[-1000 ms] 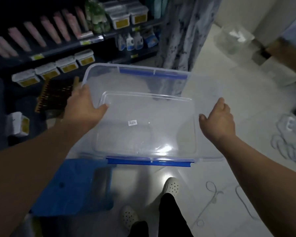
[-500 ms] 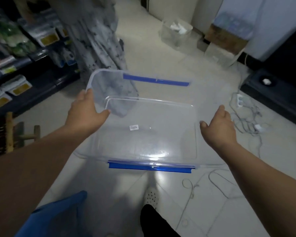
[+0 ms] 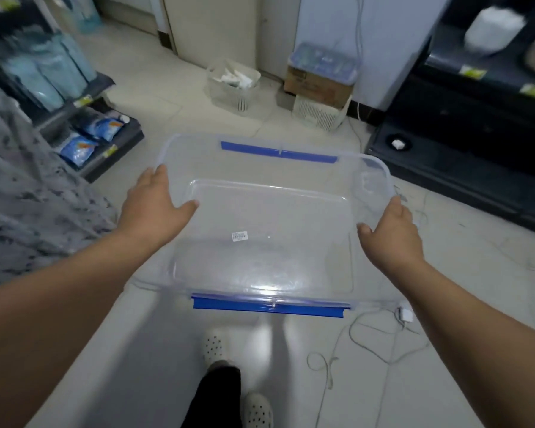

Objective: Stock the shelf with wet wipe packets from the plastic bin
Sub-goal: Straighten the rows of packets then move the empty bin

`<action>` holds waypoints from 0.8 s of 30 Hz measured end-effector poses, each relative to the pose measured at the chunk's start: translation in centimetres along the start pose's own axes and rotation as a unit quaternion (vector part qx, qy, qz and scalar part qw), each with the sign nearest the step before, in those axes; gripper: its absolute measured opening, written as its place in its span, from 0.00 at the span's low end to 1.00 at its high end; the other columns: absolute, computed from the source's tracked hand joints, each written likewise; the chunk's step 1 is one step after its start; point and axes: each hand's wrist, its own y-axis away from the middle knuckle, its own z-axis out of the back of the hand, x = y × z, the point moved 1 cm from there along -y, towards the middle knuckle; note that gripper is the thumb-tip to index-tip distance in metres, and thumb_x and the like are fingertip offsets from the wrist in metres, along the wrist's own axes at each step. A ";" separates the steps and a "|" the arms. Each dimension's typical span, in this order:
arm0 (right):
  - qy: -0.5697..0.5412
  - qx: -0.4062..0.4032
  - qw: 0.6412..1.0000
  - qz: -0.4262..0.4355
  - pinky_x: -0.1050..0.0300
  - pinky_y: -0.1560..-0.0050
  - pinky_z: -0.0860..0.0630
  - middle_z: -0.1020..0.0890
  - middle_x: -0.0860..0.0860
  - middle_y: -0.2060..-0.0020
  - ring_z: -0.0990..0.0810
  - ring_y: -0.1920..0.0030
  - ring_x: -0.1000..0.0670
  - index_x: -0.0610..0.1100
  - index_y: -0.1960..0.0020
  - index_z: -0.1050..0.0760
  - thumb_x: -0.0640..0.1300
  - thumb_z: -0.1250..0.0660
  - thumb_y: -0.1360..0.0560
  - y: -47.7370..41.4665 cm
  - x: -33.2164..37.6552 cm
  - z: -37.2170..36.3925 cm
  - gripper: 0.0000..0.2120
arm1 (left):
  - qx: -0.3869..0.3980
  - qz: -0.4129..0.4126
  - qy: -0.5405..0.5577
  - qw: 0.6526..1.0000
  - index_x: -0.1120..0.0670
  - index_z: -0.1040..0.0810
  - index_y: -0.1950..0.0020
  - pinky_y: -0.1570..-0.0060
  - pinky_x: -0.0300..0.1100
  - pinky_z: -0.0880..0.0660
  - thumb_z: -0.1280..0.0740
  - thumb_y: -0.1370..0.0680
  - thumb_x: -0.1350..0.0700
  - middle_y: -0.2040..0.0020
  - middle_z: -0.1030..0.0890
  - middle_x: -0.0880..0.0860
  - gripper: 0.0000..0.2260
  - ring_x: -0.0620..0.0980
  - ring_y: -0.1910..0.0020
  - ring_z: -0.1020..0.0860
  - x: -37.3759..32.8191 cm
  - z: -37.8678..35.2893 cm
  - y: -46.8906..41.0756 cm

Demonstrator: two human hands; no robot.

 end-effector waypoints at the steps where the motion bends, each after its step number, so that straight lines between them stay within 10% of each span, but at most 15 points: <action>1: -0.002 -0.006 1.000 -0.006 0.46 0.35 0.32 0.39 0.40 0.26 0.34 0.31 0.37 0.39 0.23 0.53 0.50 0.36 0.23 -1.1 0.1 0.3 0.38 | 0.001 -0.012 0.000 1.000 0.57 0.40 0.26 0.33 0.56 0.33 0.31 0.28 0.41 0.28 0.35 0.63 0.37 0.63 0.31 0.34 -0.8 -0.1 -1.5; 11: -0.012 -0.064 0.995 -0.079 0.46 0.35 0.32 0.39 0.41 0.26 0.33 0.31 0.38 0.41 0.22 0.52 0.50 0.36 0.23 -14.9 5.1 4.6 0.38 | 0.016 -0.101 0.017 0.995 0.57 0.47 0.22 0.28 0.52 0.41 0.33 0.26 0.41 0.22 0.44 0.58 0.40 0.59 0.25 0.42 -10.2 1.1 -20.1; 24: -0.047 -0.120 0.984 -0.120 0.44 0.41 0.28 0.34 0.41 0.31 0.29 0.38 0.36 0.42 0.24 0.47 0.51 0.34 0.25 -38.7 8.4 12.3 0.36 | -0.029 -0.193 0.021 0.981 0.55 0.35 0.30 0.44 0.53 0.27 0.30 0.30 0.41 0.34 0.29 0.57 0.33 0.61 0.38 0.28 -27.8 2.5 -43.5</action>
